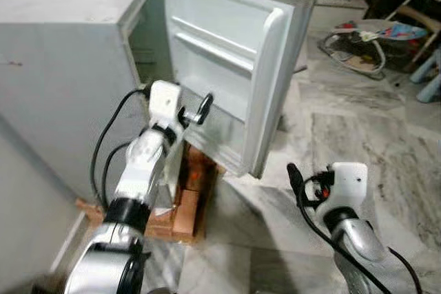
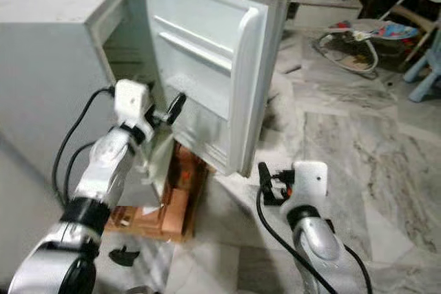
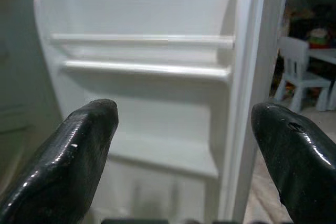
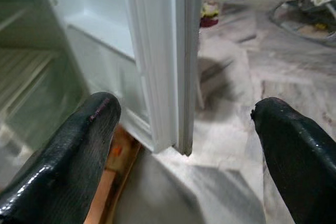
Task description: Restocking fridge
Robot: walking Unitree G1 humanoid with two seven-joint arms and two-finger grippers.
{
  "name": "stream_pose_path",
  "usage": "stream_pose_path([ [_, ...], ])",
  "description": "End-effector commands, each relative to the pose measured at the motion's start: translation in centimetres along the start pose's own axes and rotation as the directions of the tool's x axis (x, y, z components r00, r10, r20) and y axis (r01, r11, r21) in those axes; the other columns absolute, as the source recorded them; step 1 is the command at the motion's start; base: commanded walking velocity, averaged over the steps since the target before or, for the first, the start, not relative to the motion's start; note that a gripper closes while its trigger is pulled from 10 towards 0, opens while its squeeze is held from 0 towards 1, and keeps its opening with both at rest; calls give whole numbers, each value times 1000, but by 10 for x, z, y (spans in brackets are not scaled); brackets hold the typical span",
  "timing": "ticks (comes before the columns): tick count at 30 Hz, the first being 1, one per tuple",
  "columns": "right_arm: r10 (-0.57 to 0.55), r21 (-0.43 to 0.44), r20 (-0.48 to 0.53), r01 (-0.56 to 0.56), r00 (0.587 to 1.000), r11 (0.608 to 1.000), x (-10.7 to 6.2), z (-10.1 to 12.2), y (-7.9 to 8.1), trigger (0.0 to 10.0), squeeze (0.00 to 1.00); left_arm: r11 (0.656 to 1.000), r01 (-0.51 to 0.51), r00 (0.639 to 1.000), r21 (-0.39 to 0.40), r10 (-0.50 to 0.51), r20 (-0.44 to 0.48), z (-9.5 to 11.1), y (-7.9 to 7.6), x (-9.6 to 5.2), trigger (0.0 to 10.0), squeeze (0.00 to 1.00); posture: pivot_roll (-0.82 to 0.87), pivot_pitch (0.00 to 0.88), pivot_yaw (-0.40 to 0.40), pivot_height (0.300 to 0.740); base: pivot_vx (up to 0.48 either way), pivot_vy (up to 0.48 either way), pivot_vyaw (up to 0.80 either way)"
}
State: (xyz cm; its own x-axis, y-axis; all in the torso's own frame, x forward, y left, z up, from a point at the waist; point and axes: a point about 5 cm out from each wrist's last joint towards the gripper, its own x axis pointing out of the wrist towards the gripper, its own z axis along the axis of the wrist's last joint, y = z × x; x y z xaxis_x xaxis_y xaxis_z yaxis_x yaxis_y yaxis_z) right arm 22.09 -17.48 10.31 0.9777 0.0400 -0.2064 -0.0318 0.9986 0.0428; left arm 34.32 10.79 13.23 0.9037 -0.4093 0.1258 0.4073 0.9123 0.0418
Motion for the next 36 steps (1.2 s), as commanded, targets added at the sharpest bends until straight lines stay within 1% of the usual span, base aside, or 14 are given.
stream_pose_path([
  [1,-28,0,-7,28,1000,1000,2,-3,-4,10000,0,1000,8,1000,21,-8,7,3,-6,-1,10000,0,2,0,12,740,0,-428,0],
  [2,-26,1,-4,26,1000,1000,4,-3,-2,10000,0,1000,-21,1000,8,21,-5,-1,-4,-7,10000,0,4,0,12,740,0,-424,0],
  [4,-23,4,4,23,1000,1000,7,-2,-1,10000,0,999,-34,999,6,34,-11,-4,-3,-14,10000,0,15,0,11,740,133,-411,0],
  [5,-20,12,13,20,1000,1000,9,-1,0,10000,0,999,-40,999,14,40,-19,-6,0,-21,10000,0,22,0,11,740,292,-379,0],
  [6,-20,12,13,20,1000,1000,9,-1,0,10000,0,999,-40,999,14,40,-19,-6,0,-21,10000,0,22,0,11,740,292,-379,0],
  [7,-19,17,21,18,1000,1000,10,-1,1,10000,0,999,-41,999,23,42,-26,-7,1,-25,10000,0,30,0,10,740,296,-375,0],
  [10,-19,16,27,18,999,1000,12,0,2,10000,0,998,-38,999,46,40,-31,-6,2,-31,10000,0,36,0,12,740,309,-365,0],
  [11,-22,17,38,22,999,1000,15,2,3,10000,0,996,-35,999,77,37,-29,-3,4,-33,10000,0,41,0,19,740,442,0,0],
  [17,-30,9,87,30,996,1000,22,12,5,10000,0,989,-49,998,141,55,-39,7,10,-36,10000,0,53,0,34,740,465,0,0],
  [21,-34,14,119,32,992,999,27,21,7,10000,0,987,-48,998,153,55,-38,11,10,-37,10000,0,44,7,37,740,480,0,0],
  [23,-32,16,122,31,992,999,28,22,9,10000,0,988,-58,997,140,65,-46,9,10,-38,10000,0,41,7,33,740,480,0,0],
  [26,-23,17,117,22,993,1000,28,20,11,10000,0,986,-52,996,159,64,-66,5,8,-39,10000,0,35,7,29,740,480,0,0],
  [30,-22,10,99,22,995,1000,27,15,8,10000,0,987,-14,997,160,26,-73,5,0,-37,10000,0,40,8,12,740,480,0,0],
  [36,-18,6,102,18,995,1000,30,16,9,10000,0,989,10,996,149,3,-90,1,-4,-38,10000,0,40,0,7,740,480,0,0],
])
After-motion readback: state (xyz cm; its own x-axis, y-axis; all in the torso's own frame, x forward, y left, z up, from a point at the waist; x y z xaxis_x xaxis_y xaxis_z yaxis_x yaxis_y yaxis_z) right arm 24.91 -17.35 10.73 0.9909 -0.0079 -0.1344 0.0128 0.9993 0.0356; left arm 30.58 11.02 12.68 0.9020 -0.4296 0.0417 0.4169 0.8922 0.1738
